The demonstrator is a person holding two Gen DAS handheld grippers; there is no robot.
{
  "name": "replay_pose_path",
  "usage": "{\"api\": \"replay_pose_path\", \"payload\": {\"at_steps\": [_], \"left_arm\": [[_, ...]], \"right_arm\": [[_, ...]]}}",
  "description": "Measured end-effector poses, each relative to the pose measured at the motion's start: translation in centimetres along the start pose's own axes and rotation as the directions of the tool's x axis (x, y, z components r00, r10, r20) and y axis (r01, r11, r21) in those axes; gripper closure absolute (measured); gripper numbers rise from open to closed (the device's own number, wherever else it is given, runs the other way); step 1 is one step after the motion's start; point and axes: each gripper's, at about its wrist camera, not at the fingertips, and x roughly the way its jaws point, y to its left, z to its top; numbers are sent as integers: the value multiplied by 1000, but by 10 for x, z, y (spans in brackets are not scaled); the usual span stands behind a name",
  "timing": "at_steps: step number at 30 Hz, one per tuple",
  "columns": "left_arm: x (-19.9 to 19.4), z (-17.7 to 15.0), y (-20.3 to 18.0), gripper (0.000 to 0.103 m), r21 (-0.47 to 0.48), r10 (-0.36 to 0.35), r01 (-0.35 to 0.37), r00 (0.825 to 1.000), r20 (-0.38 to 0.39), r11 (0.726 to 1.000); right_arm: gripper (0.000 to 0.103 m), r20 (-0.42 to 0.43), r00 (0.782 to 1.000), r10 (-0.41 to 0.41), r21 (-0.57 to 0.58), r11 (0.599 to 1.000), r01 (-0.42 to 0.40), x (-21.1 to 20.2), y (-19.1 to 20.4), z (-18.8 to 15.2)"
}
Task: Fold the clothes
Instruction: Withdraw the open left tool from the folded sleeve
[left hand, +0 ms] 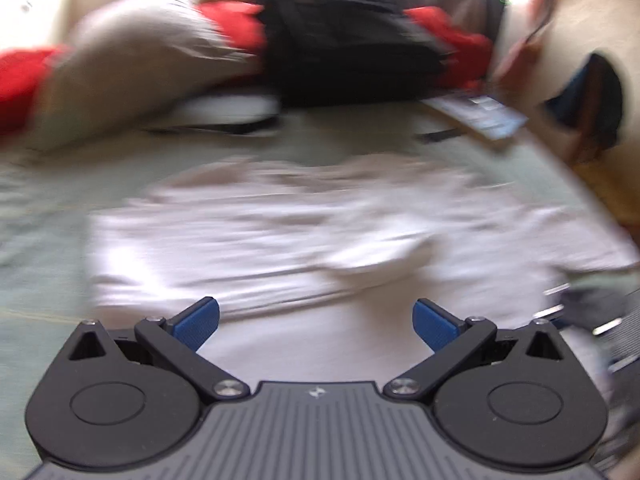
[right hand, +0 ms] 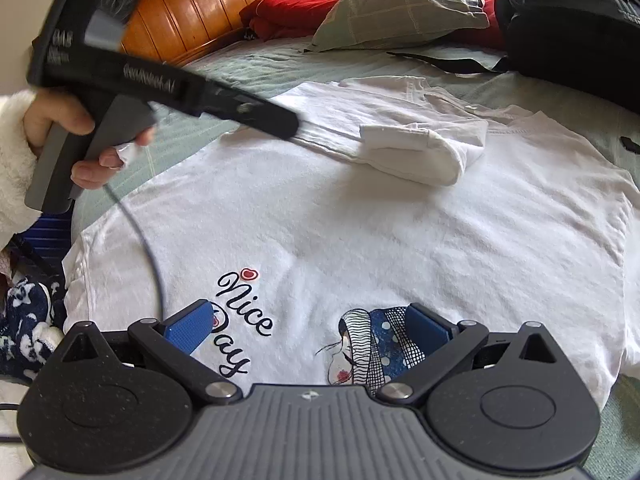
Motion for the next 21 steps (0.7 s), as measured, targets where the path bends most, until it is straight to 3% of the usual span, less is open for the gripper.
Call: {"api": "replay_pose_path", "payload": {"at_steps": [2,4,6,10,14,16,21], "left_arm": [[10,-9,12,1,78,187,-187,982,0,979],[28,-15,27,1,108,301,-296,953,-34,949],[45,-19,42,1,99,344,-338,937,-58,936],[60,-16,65,1,23,390,-389,921,-18,921],[66,-18,87,1,13,459,-459,888,-18,889],[62,-26,101,0,-23,452,-452,892,-16,892],[52,-44,128,0,-162,350,-346,937,-3,924]], "right_arm": [[0,2,1000,1,2,1000,-1,0,1,0],[0,3,1000,2,2,1000,-2,0,0,0],[0,3,1000,4,3,1000,-4,-1,-1,0],[0,5,1000,8,7,1000,-8,-2,-2,0],[0,7,1000,12,11,1000,-12,-2,-2,0],[0,8,1000,17,15,1000,-17,-2,-3,0],[0,9,1000,19,21,1000,-19,-1,-5,0]]}}
